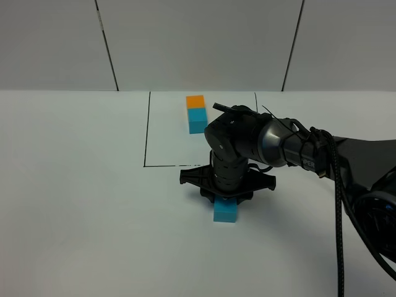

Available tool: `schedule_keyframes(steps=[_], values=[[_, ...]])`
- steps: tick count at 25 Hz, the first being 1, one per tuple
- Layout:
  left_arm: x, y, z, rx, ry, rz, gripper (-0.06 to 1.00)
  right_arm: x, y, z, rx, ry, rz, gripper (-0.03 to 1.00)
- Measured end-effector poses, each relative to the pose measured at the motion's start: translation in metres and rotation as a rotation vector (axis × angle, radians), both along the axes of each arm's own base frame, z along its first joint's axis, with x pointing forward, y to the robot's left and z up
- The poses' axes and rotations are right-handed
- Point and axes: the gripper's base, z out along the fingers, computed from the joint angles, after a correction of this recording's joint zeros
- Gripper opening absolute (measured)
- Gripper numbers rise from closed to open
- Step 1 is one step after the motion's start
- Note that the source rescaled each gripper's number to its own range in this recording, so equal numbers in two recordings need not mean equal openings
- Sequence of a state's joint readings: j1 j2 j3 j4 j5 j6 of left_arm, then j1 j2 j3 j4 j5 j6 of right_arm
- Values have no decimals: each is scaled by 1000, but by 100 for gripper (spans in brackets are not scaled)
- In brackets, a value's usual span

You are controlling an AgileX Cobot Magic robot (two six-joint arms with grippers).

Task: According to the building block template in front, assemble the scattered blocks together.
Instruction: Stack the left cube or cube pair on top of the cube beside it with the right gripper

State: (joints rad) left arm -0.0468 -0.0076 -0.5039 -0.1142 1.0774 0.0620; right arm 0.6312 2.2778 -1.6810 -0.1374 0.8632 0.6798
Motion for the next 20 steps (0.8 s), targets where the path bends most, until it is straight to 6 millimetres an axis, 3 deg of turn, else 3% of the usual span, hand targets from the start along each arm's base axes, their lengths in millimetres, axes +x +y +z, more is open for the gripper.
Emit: schedule_keyframes(steps=[16,18,20], values=[[0,0,0,0,0,0,67,-9,10,-1,19,38,99,2],[0,0,0,0,0,0,67,-9,11,-1,22,38,101,16],[0,0,0,0,0,0,67,-9,11,-1,29,41,99,46]])
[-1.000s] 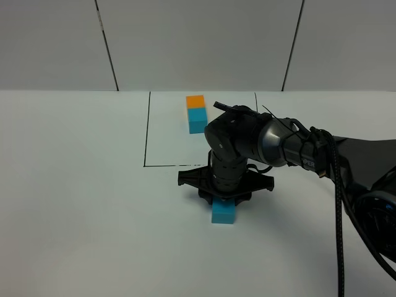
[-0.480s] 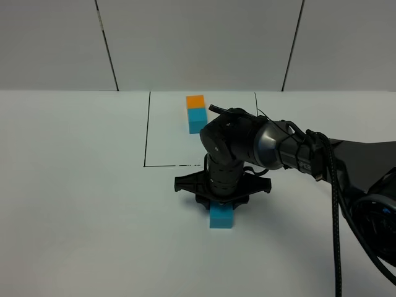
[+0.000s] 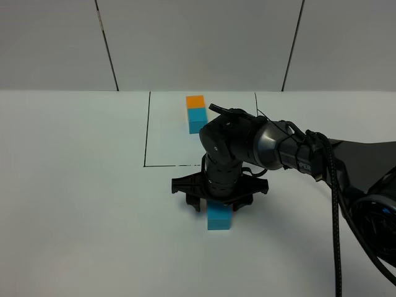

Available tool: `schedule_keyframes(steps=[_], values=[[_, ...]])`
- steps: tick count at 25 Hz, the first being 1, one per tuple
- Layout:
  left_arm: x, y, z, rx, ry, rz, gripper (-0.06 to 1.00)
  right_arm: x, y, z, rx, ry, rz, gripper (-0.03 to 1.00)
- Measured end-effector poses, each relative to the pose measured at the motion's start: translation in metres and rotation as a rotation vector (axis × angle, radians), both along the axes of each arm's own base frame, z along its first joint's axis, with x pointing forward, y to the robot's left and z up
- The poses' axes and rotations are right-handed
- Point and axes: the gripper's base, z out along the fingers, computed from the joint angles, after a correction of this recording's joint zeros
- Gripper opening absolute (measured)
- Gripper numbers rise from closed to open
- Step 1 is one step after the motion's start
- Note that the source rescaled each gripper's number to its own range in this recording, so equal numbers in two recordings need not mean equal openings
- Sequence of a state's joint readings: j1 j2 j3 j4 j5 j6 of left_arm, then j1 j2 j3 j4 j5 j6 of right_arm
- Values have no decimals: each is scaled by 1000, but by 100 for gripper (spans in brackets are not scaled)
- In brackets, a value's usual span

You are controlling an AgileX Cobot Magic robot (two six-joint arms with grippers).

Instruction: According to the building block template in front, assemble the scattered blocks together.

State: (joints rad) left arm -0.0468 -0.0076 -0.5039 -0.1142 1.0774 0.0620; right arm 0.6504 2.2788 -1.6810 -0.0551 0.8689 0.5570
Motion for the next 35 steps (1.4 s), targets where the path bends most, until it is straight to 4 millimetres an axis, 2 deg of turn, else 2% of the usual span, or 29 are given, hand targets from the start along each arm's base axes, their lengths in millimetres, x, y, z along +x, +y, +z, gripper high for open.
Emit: schedule_keyframes(steps=[1,3,4,6,10,13,15,17,20,22,24,26,28,29,30,35], values=[[0,0,0,0,0,0,67,0,0,0,5,-2,-1,62],[0,0,0,0,0,0,67,1,1,3,14,-12,-6,88],[0,0,0,0,0,0,67,1,1,6,23,-18,-17,96],[0,0,0,0,0,0,67,1,1,14,40,-34,-33,100],[0,0,0,0,0,0,67,0,0,40,78,-76,-43,100],[0,0,0,0,0,0,67,-2,-3,71,108,-135,-37,100],[0,0,0,0,0,0,67,0,-12,95,125,-191,-48,99],[0,0,0,0,0,0,67,7,-33,119,147,-242,-95,99],[0,0,0,0,0,0,67,22,-83,149,150,-304,-204,99],[0,0,0,0,0,0,67,27,-125,156,108,-326,-277,99],[0,0,0,0,0,0,67,22,-165,160,39,-349,-330,99],[0,0,0,0,0,0,67,7,-197,158,-39,-364,-350,99],[0,0,0,0,0,0,67,-15,-223,166,-75,-405,-373,98],[0,0,0,0,0,0,67,-27,-231,167,-83,-414,-376,98],[0,0,0,0,0,0,67,-42,-237,178,-71,-449,-386,97],[0,0,0,0,0,0,67,-117,-252,200,-37,-545,-380,97]])
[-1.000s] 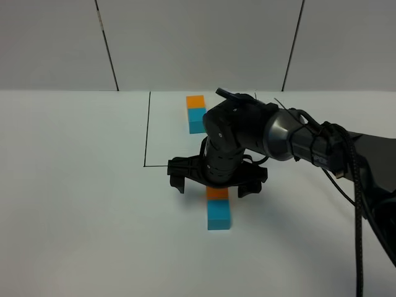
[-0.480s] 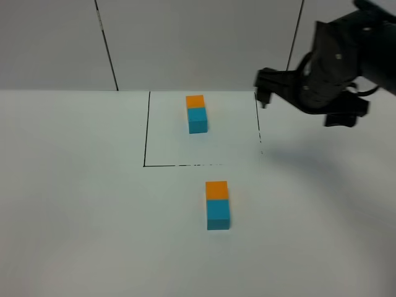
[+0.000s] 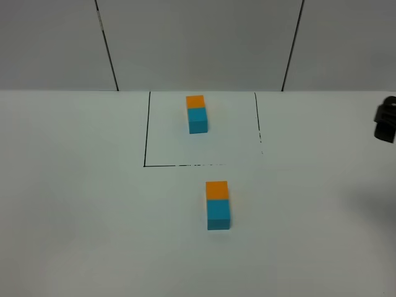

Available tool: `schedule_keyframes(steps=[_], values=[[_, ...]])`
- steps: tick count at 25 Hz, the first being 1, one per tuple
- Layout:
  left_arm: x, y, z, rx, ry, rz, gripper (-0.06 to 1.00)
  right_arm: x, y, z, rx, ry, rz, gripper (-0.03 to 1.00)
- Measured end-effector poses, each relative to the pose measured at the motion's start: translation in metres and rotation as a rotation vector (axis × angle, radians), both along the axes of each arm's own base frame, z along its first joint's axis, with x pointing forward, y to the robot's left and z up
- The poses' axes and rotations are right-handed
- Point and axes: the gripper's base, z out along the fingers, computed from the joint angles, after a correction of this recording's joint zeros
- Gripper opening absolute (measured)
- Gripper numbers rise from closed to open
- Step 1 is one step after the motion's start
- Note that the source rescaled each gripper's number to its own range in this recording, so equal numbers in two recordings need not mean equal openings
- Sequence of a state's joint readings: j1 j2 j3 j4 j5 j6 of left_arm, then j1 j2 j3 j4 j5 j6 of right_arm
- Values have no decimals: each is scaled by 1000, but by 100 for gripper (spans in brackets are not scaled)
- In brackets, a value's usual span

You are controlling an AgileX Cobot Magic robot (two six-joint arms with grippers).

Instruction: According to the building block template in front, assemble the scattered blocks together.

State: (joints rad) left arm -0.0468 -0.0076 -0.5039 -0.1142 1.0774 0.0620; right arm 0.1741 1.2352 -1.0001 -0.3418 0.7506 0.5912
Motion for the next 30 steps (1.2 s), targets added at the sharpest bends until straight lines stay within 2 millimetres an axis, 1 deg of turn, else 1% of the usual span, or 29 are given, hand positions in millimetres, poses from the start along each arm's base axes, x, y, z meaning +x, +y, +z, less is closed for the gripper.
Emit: schedule_keyframes(steps=[3,6,9,11,13,17,19,22,25,28,30], values=[[0,0,0,0,0,0,67,-45,-8,3,-8,-56,19,96],[0,0,0,0,0,0,67,-85,-15,-3,-11,-90,21,95],[0,0,0,0,0,0,67,-118,-23,-18,-17,-58,-2,93],[0,0,0,0,0,0,67,-136,-27,-26,-4,-45,-24,92],[0,0,0,0,0,0,67,-153,-31,-26,30,-76,-57,91],[0,0,0,0,0,0,67,-178,-31,-19,96,-178,-55,85],[0,0,0,0,0,0,67,-187,-30,-22,103,-184,-31,81],[0,0,0,0,0,0,67,-200,-32,-29,74,-141,-12,77],[0,0,0,0,0,0,67,-215,-34,-32,63,-152,-8,77],[0,0,0,0,0,0,67,-229,-36,-30,63,-228,-24,76],[0,0,0,0,0,0,67,-237,-37,-34,62,-260,-34,76]])
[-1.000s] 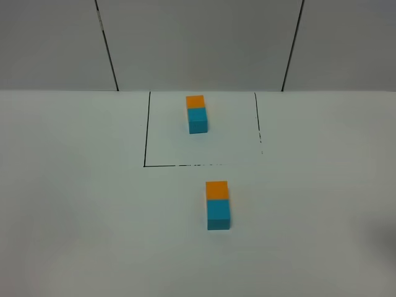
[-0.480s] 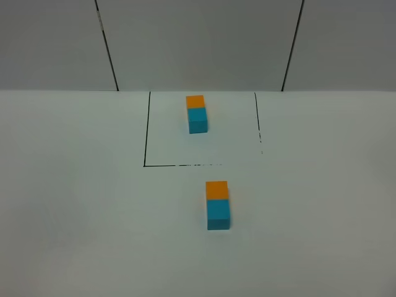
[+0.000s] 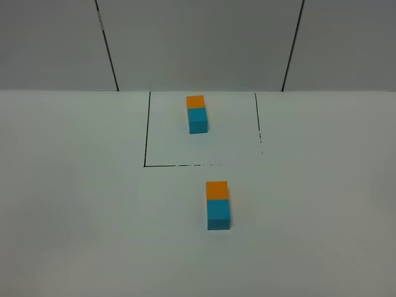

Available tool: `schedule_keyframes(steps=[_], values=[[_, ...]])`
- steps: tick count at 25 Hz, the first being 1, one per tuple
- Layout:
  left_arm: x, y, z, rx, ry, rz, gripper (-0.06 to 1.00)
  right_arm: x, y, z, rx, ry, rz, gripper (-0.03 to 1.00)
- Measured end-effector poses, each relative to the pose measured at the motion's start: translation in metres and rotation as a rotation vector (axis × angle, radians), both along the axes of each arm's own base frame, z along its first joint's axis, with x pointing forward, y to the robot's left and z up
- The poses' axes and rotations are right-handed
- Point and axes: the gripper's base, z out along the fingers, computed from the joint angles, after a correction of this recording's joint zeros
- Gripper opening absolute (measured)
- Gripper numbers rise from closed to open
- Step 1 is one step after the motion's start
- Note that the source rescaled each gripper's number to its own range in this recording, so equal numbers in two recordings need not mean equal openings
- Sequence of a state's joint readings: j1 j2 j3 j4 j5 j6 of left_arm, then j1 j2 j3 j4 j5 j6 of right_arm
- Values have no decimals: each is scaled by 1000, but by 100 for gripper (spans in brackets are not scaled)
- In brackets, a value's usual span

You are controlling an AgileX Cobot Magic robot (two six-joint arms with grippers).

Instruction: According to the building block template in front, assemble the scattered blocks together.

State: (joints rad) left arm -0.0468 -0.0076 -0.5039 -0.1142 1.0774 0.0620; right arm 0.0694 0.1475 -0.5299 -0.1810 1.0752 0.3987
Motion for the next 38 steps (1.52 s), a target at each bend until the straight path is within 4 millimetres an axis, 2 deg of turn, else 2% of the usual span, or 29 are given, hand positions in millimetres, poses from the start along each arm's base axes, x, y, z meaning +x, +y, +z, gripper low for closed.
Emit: schedule_keyframes(steps=[7,38], values=[[0,0,0,0,0,0,67,-21,-1,-8,14,-113,-1,76],[0,0,0,0,0,0,67,-21,0,-10,19,-116,0,76]])
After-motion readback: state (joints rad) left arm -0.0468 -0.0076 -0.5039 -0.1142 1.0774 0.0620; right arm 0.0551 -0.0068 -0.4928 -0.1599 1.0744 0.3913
